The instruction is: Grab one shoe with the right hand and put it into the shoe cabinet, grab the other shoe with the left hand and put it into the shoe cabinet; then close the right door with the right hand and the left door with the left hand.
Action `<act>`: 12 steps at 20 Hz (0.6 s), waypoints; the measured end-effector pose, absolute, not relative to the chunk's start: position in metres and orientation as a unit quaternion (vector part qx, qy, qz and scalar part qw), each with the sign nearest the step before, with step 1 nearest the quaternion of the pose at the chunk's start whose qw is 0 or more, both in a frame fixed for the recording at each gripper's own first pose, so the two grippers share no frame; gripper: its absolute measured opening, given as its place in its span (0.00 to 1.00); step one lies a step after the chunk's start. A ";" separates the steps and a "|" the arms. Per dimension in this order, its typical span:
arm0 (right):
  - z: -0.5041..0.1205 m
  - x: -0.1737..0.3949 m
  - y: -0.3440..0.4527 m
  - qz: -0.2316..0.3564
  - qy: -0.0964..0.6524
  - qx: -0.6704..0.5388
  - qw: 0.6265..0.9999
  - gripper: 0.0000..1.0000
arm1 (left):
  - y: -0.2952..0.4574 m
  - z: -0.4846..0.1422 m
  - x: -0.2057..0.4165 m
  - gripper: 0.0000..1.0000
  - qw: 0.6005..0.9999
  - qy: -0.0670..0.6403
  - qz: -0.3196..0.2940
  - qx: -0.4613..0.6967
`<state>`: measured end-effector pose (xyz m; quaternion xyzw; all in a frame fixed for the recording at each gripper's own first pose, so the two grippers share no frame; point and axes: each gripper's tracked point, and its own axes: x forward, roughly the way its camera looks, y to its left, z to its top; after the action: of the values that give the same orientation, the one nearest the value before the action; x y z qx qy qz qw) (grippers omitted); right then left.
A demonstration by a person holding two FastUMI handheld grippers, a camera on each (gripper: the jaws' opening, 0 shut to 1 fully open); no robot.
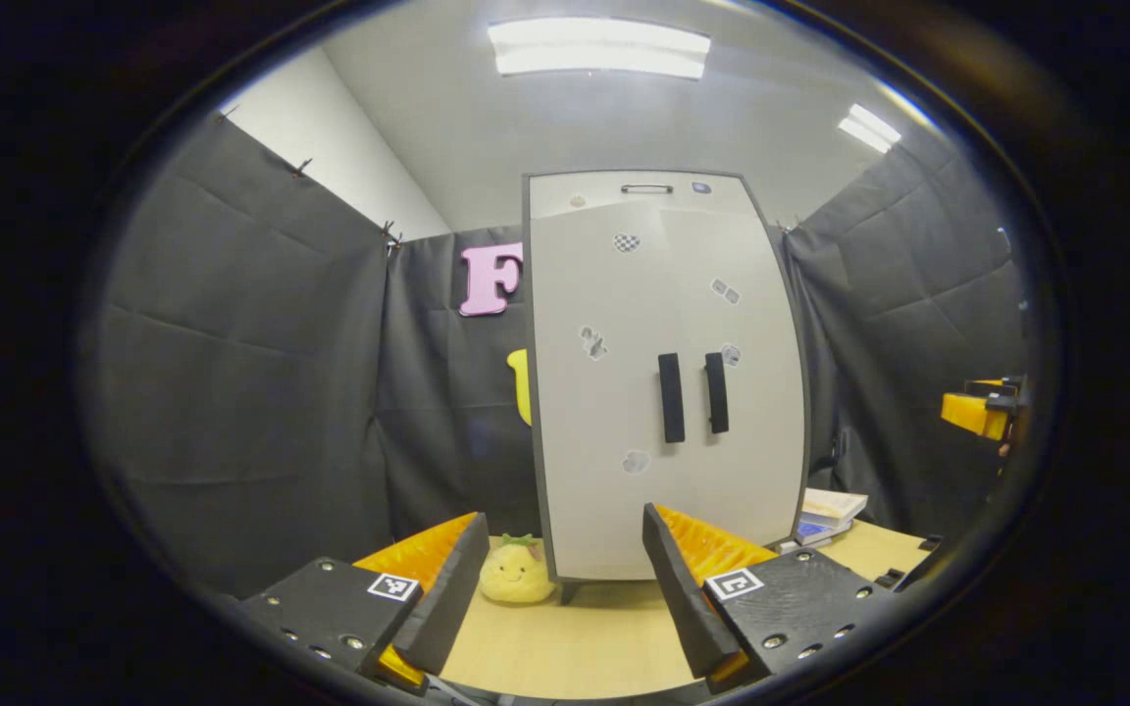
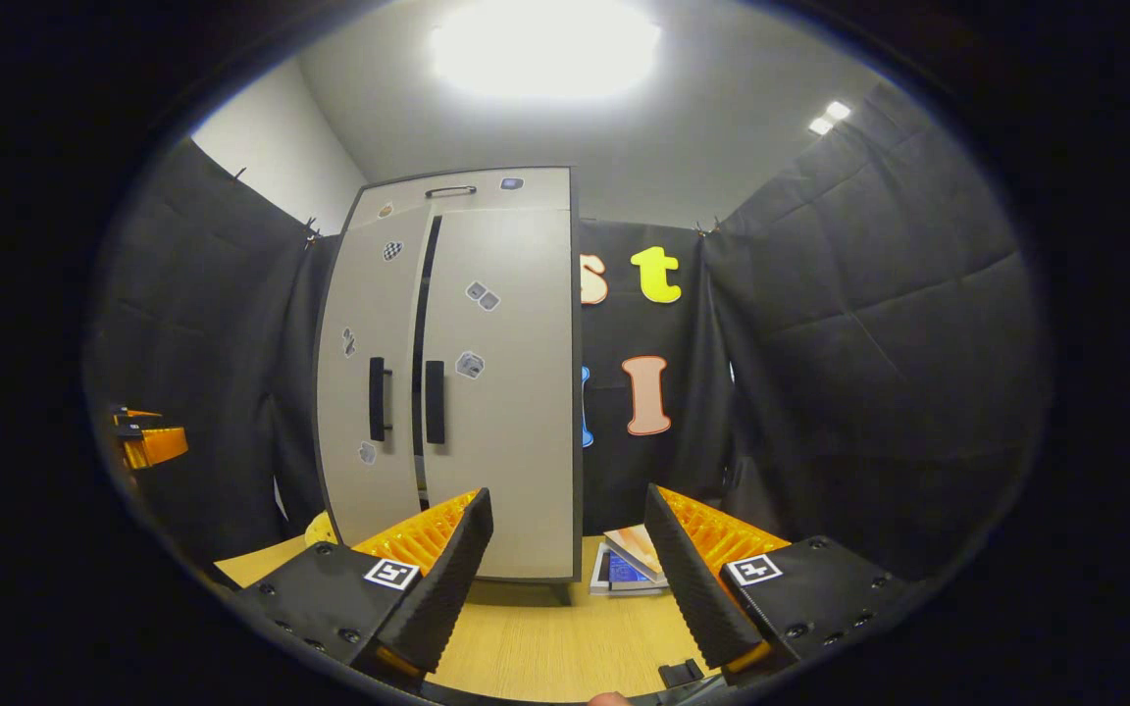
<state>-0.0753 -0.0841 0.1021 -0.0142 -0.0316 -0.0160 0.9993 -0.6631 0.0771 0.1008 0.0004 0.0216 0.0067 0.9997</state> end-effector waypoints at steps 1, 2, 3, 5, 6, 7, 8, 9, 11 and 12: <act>0.104 -0.076 -0.085 -0.017 -0.035 -0.016 0.999 0.98 | 0.077 0.100 -0.663 0.90 1.000 0.021 0.007 0.001; 0.106 -0.075 -0.086 -0.017 -0.037 -0.017 0.999 0.98 | 0.076 0.100 -0.663 0.90 1.000 0.021 0.008 0.002; 0.107 -0.075 -0.084 -0.017 -0.038 -0.018 0.999 0.98 | 0.077 0.100 -0.664 0.90 1.000 0.021 0.009 0.003; 0.109 -0.074 -0.084 -0.017 -0.041 -0.017 0.999 0.98 | 0.076 0.099 -0.663 0.90 1.000 0.020 0.011 0.005; 0.109 -0.073 -0.083 -0.016 -0.040 -0.016 0.999 0.98 | 0.076 0.099 -0.663 0.89 1.000 0.021 0.013 0.005; 0.109 -0.073 -0.083 -0.016 -0.041 -0.016 0.999 0.98 | 0.076 0.099 -0.664 0.89 1.000 0.020 0.014 0.004; 0.110 -0.072 -0.083 -0.017 -0.041 -0.016 0.999 0.98 | 0.076 0.100 -0.664 0.89 1.000 0.019 0.016 0.005; 0.110 -0.072 -0.082 -0.017 -0.042 -0.017 0.999 0.98 | 0.076 0.099 -0.665 0.90 1.000 0.019 0.018 0.006; 0.111 -0.071 -0.081 -0.017 -0.042 -0.019 0.999 0.98 | 0.075 0.097 -0.664 0.90 1.000 0.018 0.020 0.008; 0.111 -0.071 -0.080 -0.016 -0.041 -0.020 0.999 0.98 | 0.075 0.097 -0.664 0.90 1.000 0.019 0.021 0.009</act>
<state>-0.0705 -0.0804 0.1113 -0.0199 -0.0413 -0.0162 0.9988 -0.6639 0.0746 0.0970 0.0089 0.0186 0.0213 0.9996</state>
